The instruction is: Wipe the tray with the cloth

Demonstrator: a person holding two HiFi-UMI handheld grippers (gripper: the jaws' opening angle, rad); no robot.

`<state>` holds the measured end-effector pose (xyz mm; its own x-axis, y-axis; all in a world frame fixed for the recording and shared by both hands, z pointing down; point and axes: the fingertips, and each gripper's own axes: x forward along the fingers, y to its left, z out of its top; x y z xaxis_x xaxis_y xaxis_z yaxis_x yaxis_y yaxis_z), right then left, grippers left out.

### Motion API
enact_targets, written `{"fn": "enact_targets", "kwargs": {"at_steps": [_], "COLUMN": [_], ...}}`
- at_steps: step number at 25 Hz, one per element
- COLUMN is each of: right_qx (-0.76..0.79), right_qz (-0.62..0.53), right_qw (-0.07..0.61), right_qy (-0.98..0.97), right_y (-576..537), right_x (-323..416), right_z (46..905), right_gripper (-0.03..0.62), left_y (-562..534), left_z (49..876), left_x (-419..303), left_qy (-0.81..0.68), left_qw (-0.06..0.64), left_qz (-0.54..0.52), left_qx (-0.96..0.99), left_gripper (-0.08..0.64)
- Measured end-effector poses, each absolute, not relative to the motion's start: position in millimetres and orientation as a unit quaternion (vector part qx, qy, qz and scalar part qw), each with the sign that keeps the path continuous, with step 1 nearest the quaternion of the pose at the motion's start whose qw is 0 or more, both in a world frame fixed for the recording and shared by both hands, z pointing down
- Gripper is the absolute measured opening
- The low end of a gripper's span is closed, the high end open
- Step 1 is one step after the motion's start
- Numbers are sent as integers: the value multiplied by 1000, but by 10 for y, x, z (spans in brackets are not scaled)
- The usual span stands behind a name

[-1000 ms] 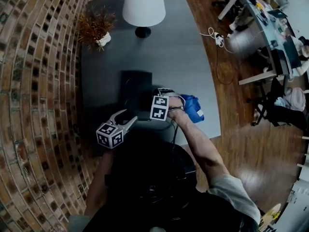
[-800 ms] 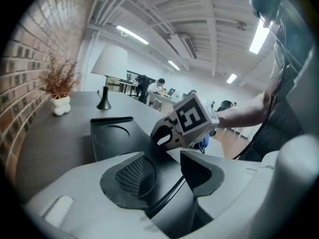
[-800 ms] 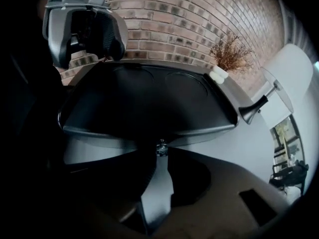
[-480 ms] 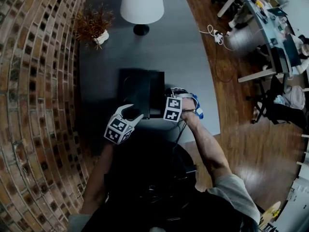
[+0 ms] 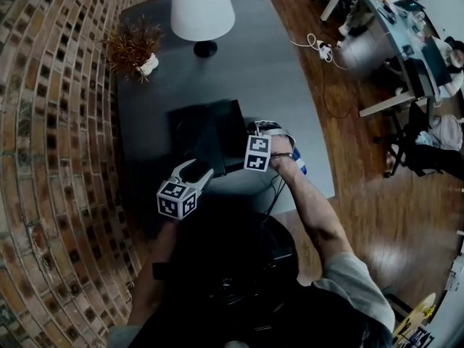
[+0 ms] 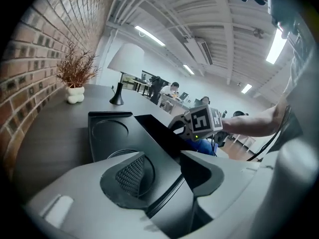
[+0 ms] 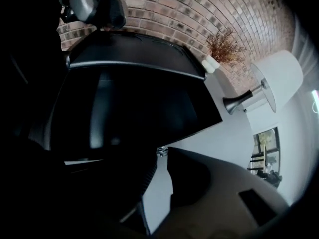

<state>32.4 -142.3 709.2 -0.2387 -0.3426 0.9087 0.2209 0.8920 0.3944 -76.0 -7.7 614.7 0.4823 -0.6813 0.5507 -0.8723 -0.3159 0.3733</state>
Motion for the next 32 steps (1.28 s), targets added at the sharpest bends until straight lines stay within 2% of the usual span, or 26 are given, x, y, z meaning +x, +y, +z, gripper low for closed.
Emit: {"fn": "enact_targets", "kwargs": {"at_steps": [3, 10, 15, 16, 19, 21, 23, 25, 26, 27, 28, 29, 30, 32], "right_qx": [28, 56, 70, 80, 160, 253, 325, 316, 286, 250, 215, 184, 159, 132], "right_qz": [-237, -186, -225, -242, -242, -179, -75, 44, 88, 111, 114, 104, 84, 29], "right_qw": [615, 617, 619, 623, 624, 579, 491, 413, 396, 400, 421, 452, 488, 561], "right_qy": [-752, -763, -749, -740, -725, -754, -805, -853, -868, -875, -874, -866, -854, -817], "right_y": [-1504, -1376, -1482, -1527, -1790, -1998, -2117, -2020, -1888, -1717, -1522, -1322, -1141, -910], "right_x": [224, 576, 535, 591, 977, 1322, 1590, 1710, 1715, 1701, 1676, 1642, 1610, 1604], "right_z": [7084, 7119, 7096, 7059, 6819, 6475, 6051, 5861, 5878, 5952, 6064, 6193, 6321, 6598], "right_gripper": [72, 72, 86, 109, 110, 110, 110, 138, 235, 257, 275, 337, 372, 376], "left_y": [-88, -121, -116, -120, -131, -132, -145, -157, -154, -149, -142, -139, -139, -147], "left_z": [6155, 6148, 6138, 6129, 6105, 6097, 6085, 6075, 6074, 6073, 6070, 6065, 6059, 6049], "left_x": [-756, -813, -823, -826, -825, -837, -876, -900, -902, -903, -908, -916, -923, -923], "left_qy": [-495, -503, -507, -508, -510, -510, -511, -512, -513, -513, -515, -517, -518, -521], "left_qw": [326, 333, 335, 339, 350, 350, 348, 348, 349, 349, 350, 350, 350, 350], "left_qz": [149, 139, 131, 123, 103, 99, 99, 96, 93, 90, 88, 85, 82, 76], "left_qx": [792, 785, 783, 782, 779, 779, 779, 779, 779, 779, 778, 777, 776, 775], "left_gripper": [209, 206, 206, 206, 206, 206, 206, 205, 204, 204, 196, 187, 186, 186]}}
